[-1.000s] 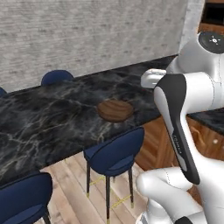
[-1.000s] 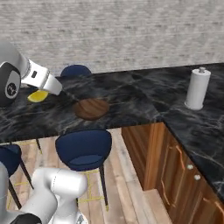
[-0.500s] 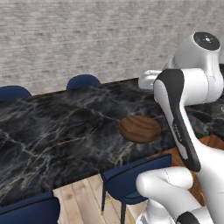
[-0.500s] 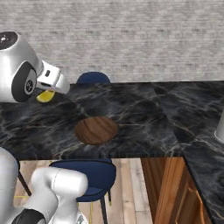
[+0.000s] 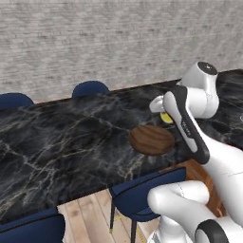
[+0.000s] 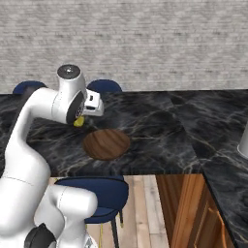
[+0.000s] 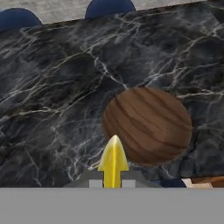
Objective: There is a bowl on the dining counter. Grab a lemon wedge from the fridge and place it in the bowl. Then get the liquor bottle and glass cup from the cabinet and place them next to the bowl.
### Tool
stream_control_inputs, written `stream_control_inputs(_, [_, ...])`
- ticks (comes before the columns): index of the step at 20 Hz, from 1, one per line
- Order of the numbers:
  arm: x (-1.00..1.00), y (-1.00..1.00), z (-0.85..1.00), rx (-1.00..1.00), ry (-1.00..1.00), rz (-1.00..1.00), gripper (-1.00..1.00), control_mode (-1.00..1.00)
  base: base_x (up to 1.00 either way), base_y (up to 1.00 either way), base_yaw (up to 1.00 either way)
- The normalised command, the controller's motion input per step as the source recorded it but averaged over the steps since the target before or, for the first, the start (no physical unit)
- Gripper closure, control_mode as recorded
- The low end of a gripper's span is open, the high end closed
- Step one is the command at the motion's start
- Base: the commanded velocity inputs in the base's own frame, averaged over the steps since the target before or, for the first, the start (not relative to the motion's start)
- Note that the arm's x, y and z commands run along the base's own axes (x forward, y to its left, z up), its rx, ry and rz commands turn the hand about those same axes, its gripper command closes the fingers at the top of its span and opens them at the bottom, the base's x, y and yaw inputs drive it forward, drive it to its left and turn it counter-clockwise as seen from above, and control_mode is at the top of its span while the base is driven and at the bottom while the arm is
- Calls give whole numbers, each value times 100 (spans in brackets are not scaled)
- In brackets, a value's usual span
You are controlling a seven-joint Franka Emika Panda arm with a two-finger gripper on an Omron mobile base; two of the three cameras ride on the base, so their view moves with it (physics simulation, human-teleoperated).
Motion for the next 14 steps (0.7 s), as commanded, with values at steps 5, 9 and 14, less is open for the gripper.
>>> stream_control_inputs(5, [99, 0, -100, -3, 11, 10, 100, -100, 0, 0, 0])
stream_control_inputs(9, [99, -4, -89, -3, 12, 8, 100, -100, 0, 0, 0])
stream_control_inputs(14, [97, -10, -76, -3, 10, 7, 100, -100, 0, 0, 0])
